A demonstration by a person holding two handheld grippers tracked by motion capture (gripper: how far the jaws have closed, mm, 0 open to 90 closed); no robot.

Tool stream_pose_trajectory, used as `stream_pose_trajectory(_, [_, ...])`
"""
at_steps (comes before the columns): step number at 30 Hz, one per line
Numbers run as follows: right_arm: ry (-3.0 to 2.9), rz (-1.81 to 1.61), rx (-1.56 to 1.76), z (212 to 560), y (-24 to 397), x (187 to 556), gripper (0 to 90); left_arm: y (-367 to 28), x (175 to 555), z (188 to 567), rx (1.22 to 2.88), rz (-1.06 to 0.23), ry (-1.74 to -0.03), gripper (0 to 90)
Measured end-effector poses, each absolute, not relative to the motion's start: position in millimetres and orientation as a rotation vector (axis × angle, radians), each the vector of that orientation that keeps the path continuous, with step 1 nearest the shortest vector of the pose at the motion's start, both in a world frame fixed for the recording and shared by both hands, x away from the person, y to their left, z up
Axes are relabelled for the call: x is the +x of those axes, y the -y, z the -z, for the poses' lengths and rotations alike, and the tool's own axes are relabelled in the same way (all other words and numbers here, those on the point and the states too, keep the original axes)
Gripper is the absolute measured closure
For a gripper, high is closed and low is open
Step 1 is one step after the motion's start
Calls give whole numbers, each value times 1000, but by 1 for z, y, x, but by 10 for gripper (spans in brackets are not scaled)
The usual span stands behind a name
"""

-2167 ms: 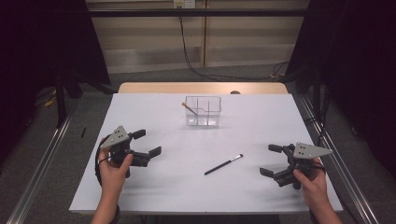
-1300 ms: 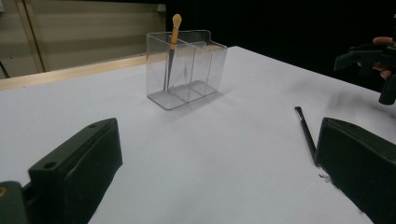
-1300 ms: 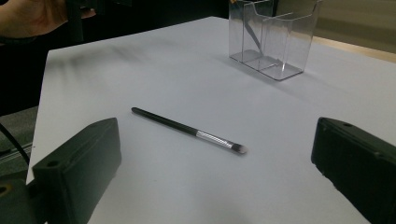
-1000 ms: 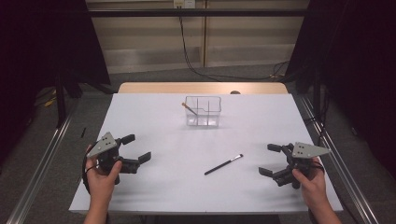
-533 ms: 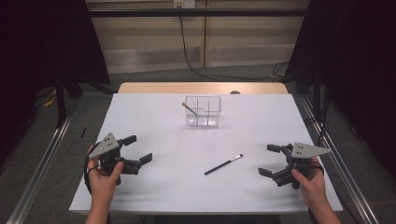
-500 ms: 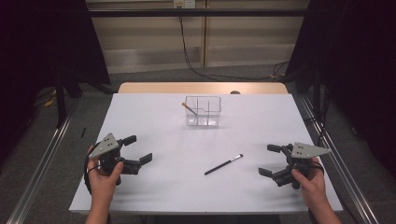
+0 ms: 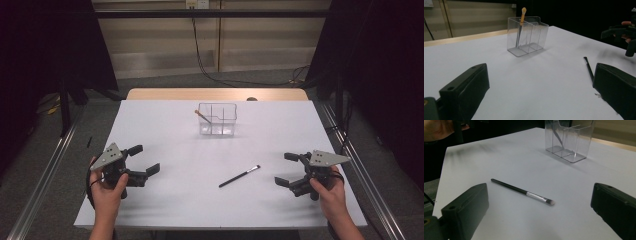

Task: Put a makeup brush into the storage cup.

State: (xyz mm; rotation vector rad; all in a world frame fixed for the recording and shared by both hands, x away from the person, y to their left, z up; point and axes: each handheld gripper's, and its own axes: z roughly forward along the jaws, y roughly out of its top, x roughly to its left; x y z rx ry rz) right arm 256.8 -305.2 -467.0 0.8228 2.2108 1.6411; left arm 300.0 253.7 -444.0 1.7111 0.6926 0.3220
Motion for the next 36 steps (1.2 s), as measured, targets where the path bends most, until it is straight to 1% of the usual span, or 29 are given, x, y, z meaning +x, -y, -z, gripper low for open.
stream_pose_trajectory(19, [-2252, -1611, 786, 461, 290, 268, 10, -255, 295, 442, 1709, -322, -686, 6])
stream_pose_trajectory(36, [-2322, -1595, 729, 456, 260, 289, 10, -256, 298, 444, 1710, -310, -690, 6])
